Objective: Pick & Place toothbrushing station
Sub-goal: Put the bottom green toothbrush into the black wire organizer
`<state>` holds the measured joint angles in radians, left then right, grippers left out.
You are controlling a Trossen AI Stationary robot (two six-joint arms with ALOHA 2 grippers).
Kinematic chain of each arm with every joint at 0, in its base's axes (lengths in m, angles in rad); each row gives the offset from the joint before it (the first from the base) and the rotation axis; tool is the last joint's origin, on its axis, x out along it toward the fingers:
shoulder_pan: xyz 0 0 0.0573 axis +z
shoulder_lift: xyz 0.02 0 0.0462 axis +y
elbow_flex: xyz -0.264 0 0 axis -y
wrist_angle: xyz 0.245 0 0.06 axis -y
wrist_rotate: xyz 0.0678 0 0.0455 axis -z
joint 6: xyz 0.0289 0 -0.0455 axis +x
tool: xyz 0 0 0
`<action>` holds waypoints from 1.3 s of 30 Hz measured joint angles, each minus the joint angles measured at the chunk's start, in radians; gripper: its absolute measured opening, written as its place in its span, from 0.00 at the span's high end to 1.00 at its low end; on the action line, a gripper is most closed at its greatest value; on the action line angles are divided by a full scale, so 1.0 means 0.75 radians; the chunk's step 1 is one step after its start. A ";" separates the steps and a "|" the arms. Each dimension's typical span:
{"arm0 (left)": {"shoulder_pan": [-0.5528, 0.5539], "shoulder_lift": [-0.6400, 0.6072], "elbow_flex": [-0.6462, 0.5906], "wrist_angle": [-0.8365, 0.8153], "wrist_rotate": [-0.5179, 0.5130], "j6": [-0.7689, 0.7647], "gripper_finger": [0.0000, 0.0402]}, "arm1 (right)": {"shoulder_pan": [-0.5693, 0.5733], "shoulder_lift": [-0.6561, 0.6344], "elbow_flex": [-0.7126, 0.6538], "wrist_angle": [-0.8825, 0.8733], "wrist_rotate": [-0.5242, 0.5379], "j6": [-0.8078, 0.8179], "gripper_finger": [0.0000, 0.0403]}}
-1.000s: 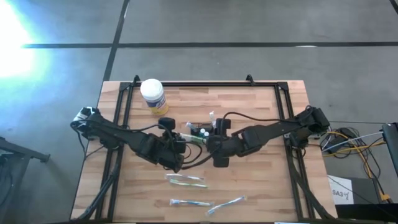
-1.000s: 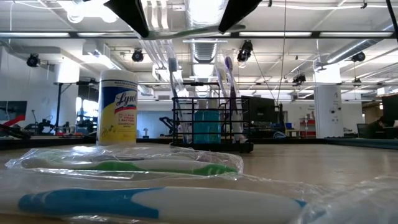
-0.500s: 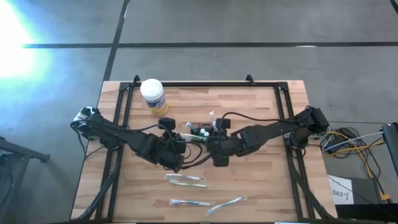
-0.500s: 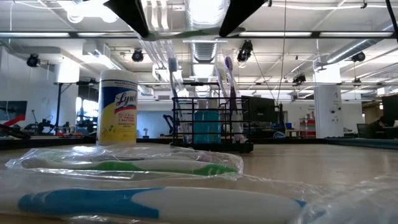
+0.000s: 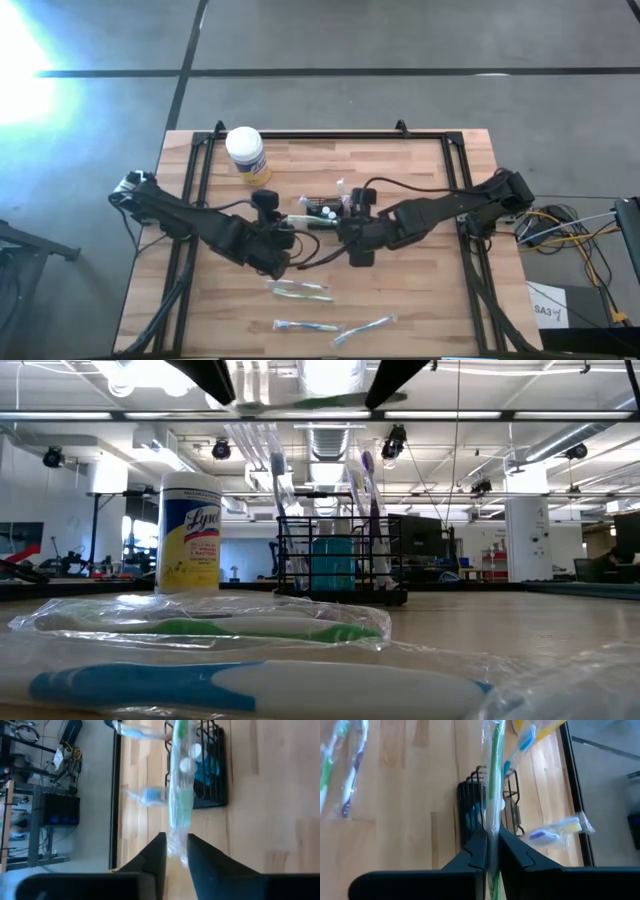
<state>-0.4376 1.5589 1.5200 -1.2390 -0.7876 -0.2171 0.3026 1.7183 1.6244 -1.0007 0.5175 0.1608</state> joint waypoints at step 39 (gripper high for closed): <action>-0.210 -1.229 -1.363 1.657 0.477 0.297 0.98 | 0.151 -1.112 -1.440 1.655 -0.349 -0.343 0.94</action>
<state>-0.5949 0.6375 0.4974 0.0039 -0.4296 0.0055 0.4161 0.8845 0.5444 0.2406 0.2560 -0.0965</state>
